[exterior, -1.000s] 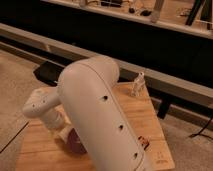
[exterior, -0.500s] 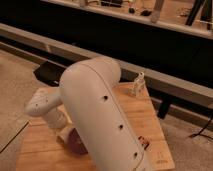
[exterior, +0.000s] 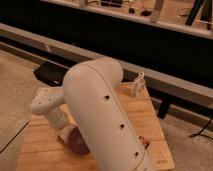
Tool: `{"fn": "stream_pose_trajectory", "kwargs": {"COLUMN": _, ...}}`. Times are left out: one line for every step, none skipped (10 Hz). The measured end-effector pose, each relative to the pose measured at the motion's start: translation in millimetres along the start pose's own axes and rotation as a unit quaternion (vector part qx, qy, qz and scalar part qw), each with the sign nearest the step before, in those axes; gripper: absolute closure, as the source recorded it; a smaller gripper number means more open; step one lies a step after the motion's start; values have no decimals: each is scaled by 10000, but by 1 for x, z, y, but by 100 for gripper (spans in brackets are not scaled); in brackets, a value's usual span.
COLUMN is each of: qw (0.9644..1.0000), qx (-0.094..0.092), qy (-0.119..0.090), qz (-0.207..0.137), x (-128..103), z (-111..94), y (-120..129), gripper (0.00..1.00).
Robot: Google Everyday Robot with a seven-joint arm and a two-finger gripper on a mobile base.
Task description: Place the white sponge in the ceramic bowl
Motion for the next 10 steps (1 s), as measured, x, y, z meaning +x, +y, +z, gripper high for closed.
{"fn": "stream_pose_trajectory", "kwargs": {"qw": 10000, "qx": -83, "qy": 25, "qz": 19, "x": 0, "z": 0, "y": 1, "gripper": 23}}
{"fn": "stream_pose_trajectory", "kwargs": {"qw": 9998, "qx": -204, "qy": 49, "qz": 48, "x": -2, "z": 0, "y": 0, "gripper": 35}}
{"fn": "stream_pose_trajectory", "kwargs": {"qw": 9996, "qx": -257, "qy": 57, "qz": 59, "x": -2, "z": 0, "y": 0, "gripper": 43}}
{"fn": "stream_pose_trajectory", "kwargs": {"qw": 9995, "qx": -306, "qy": 63, "qz": 60, "x": -3, "z": -1, "y": -1, "gripper": 54}}
{"fn": "stream_pose_trajectory", "kwargs": {"qw": 9994, "qx": -334, "qy": 64, "qz": 57, "x": -4, "z": -1, "y": -2, "gripper": 65}}
{"fn": "stream_pose_trajectory", "kwargs": {"qw": 9994, "qx": -345, "qy": 64, "qz": 52, "x": -4, "z": -1, "y": -3, "gripper": 74}}
{"fn": "stream_pose_trajectory", "kwargs": {"qw": 9993, "qx": -353, "qy": 59, "qz": 43, "x": -4, "z": -2, "y": -4, "gripper": 84}}
{"fn": "stream_pose_trajectory", "kwargs": {"qw": 9993, "qx": -359, "qy": 52, "qz": 36, "x": -5, "z": -2, "y": -5, "gripper": 94}}
{"fn": "stream_pose_trajectory", "kwargs": {"qw": 9994, "qx": -354, "qy": 43, "qz": 25, "x": -5, "z": -3, "y": -6, "gripper": 100}}
{"fn": "stream_pose_trajectory", "kwargs": {"qw": 9994, "qx": -340, "qy": 41, "qz": 17, "x": -5, "z": -3, "y": -7, "gripper": 100}}
